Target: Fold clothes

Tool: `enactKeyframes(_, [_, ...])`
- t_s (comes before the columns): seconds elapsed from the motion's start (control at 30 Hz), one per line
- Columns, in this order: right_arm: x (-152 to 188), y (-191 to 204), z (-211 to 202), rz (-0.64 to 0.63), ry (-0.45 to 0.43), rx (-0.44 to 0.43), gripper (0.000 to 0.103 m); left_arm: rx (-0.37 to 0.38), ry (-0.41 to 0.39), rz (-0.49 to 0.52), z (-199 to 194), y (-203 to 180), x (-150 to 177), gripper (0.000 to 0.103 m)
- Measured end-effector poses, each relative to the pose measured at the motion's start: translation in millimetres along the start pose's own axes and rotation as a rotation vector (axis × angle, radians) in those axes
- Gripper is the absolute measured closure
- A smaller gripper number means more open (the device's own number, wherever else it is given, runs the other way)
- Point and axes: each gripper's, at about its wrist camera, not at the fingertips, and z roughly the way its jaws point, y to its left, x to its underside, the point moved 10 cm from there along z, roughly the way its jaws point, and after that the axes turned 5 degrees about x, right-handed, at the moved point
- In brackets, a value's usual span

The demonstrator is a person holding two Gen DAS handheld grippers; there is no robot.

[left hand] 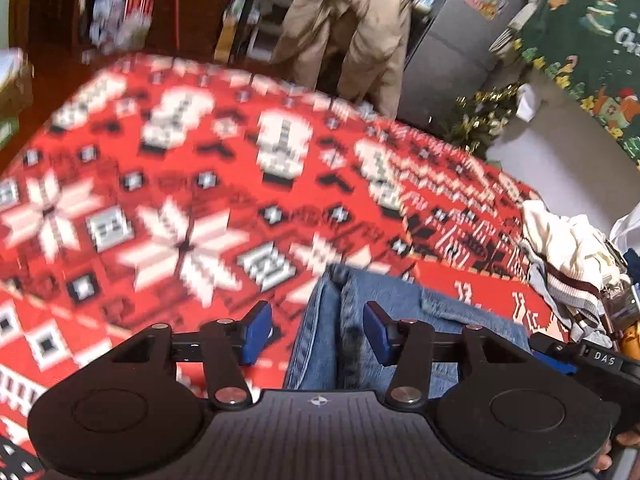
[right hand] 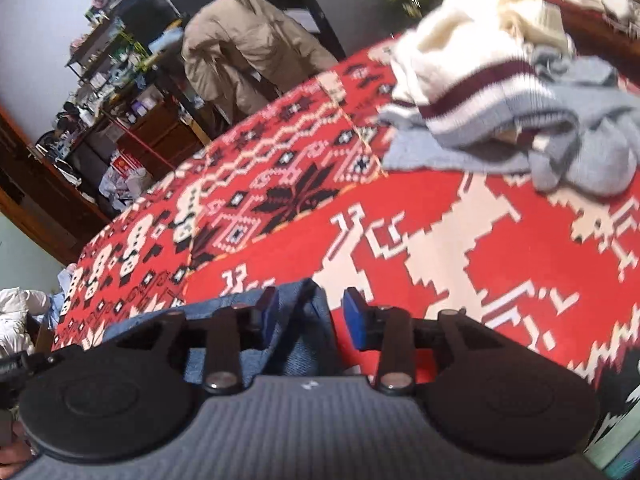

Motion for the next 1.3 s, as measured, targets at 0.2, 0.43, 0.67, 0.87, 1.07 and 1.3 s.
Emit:
enactKeyframes(0.2, [5.5,2.8,7.6,-0.028,0.026,-0.011,0.045,-0.002,0.039,-0.015,10.7,7.2,6.7,0.051])
enactKeyframes(0.43, [7.7,4.7,8.0,0.006,0.055,-0.071,0.048,0.066,0.080,-0.051,13.6,5.8,12.6,0.050])
enactKeyframes(0.67, [10.5,10.7,10.2,0.014,0.081,-0.110,0.048,0.159,0.117,-0.130,19.5,0.6,16.1,0.054])
enactKeyframes(0.87, [11.8,12.8,10.8,0.006,0.089,-0.108,0.056,0.140,0.106,-0.097,21.7,-4.6,15.3,0.053])
enactKeyframes(1.07, [10.4,19.4,5.3,-0.073,0.046,-0.059,0.097,0.118,0.076,-0.082,18.4,-12.7,14.2,0.083])
enactKeyframes(1.3, [-4.7,37.2,-24.5,-0.095,-0.053,-0.122,0.099,0.098,0.011,-0.050,-5.7,-26.1,2.9,0.089])
